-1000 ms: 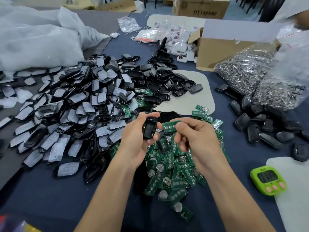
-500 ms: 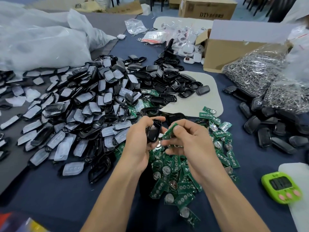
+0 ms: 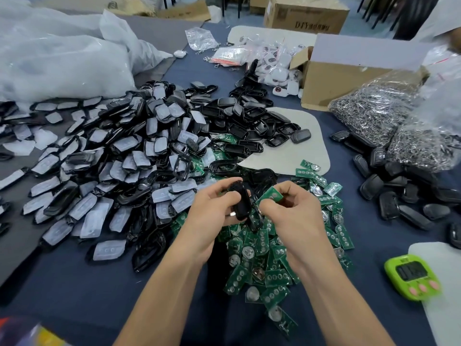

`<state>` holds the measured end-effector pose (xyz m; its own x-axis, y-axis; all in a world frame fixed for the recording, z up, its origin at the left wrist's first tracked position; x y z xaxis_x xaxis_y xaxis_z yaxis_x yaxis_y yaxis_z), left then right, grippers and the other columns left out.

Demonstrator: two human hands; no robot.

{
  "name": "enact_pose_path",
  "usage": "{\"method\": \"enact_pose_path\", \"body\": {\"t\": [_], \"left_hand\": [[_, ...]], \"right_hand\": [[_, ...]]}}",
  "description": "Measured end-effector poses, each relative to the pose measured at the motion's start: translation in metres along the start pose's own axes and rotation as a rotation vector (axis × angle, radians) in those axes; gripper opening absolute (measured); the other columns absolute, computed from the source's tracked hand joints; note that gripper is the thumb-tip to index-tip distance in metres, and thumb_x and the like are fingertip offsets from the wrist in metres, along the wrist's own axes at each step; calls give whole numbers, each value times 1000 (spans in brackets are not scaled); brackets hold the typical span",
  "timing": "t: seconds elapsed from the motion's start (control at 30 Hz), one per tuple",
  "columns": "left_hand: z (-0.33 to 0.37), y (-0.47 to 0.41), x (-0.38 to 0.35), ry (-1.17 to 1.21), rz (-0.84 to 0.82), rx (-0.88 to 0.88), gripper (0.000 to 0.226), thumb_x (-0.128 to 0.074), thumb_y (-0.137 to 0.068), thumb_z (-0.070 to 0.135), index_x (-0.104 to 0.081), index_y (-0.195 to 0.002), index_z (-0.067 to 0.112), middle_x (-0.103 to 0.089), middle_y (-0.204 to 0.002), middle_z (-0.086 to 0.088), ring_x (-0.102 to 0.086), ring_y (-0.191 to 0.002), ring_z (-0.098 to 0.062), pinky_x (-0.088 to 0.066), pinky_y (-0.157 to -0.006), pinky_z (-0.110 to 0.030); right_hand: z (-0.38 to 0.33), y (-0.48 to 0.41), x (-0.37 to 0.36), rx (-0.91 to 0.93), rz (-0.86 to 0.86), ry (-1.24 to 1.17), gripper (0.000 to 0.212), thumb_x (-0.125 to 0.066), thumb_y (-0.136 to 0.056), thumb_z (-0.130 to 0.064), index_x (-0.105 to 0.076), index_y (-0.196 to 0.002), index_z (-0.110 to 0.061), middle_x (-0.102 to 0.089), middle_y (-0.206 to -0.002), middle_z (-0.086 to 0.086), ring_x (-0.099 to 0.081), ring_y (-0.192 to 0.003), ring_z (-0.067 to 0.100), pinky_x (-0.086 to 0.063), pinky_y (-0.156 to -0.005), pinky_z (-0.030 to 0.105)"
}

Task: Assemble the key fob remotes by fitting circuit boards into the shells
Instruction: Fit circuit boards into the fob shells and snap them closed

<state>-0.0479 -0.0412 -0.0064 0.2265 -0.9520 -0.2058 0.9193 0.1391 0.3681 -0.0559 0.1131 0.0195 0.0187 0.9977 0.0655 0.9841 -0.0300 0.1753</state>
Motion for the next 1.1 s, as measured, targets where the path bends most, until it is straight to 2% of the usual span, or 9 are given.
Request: {"method": "enact_pose_path", "body": {"t": [0.13, 0.27, 0.33, 0.43, 0.5, 0.57, 0.7, 0.87, 1.1], "left_hand": [[-1, 3, 1, 21, 62, 28, 23, -57, -102, 3, -74, -110, 17, -81, -105, -9, -79, -92, -27, -64, -65, -32], [1, 3, -2, -100, 206, -39, 20, -68, -96, 6, -79, -95, 22, -82, -93, -2, -76, -100, -34, -60, -95, -54], [3, 7, -2, -249, 234, -119, 19, -75, -90, 16, -82, -87, 34, -80, -83, 6, -76, -85, -21, -62, -86, -44], [9, 18, 0, -626, 304, -246, 22, -77, -80, 44, -71, -83, 66, -71, -67, 30, -67, -57, -6, -50, -51, -19], [9, 21, 4, -681, 369, -315, 28, -78, -77, 48, -65, -76, 73, -66, -68, 40, -66, -64, 8, -46, -52, -15], [5, 20, 6, -463, 377, -323, 36, -86, -77, 33, -71, -74, 66, -73, -73, 32, -70, -72, 8, -53, -65, -16], [-2, 18, 7, -157, 369, -239, 32, -86, -81, 10, -81, -78, 41, -79, -77, 5, -78, -77, -19, -64, -75, -36], [-9, 18, 2, 75, 267, -134, 29, -76, -89, -4, -82, -102, 21, -75, -76, 7, -77, -79, -13, -62, -73, -23], [-6, 26, 1, 193, 89, -82, 29, -72, -91, -7, -86, -92, 19, -75, -82, -1, -75, -79, -14, -62, -75, -24]], "right_hand": [[-2, 0, 1, 17, -22, 26, 22, -75, -85, 0, -68, -77, -19, -60, -69, -2, -48, -65, 15, -43, -66, 32], [-1, 1, -2, -41, -17, -79, 27, -71, -92, 1, -80, -81, -22, -61, -67, -2, -55, -60, 15, -53, -58, 23], [-1, 4, -6, -77, -47, -160, 26, -70, -93, 4, -82, -83, -17, -64, -67, 0, -58, -61, 16, -58, -59, 25], [0, 9, -7, -67, -14, -150, 29, -70, -93, 4, -82, -81, -20, -71, -67, 0, -61, -59, 13, -55, -55, 24], [1, 10, -4, -75, 77, -186, 21, -71, -93, 1, -79, -90, -18, -72, -65, -1, -61, -57, 14, -51, -51, 22], [1, 9, -2, -86, 121, -274, 18, -69, -94, 2, -77, -93, -14, -68, -62, 1, -59, -53, 16, -46, -46, 22], [-1, 12, -7, -22, 42, -189, 20, -75, -88, 0, -74, -97, -18, -68, -62, 9, -53, -45, 17, -44, -45, 23], [-4, 18, -7, 96, 105, 156, 17, -81, -82, -13, -76, -81, -29, -75, -68, -5, -63, -50, 11, -49, -50, 20], [-10, 19, -1, 125, 147, 130, 21, -81, -85, -15, -81, -83, -36, -74, -64, -5, -69, -51, 11, -53, -52, 19]]}}
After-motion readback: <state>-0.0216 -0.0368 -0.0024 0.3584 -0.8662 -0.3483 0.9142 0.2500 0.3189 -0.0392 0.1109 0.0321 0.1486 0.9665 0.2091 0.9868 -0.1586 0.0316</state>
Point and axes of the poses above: each hand's wrist, its own y-axis away from the middle knuckle, its own x-axis out of the back of the hand, z = x × y, the point moved 2 cm from there along -y, towards the middle knuckle
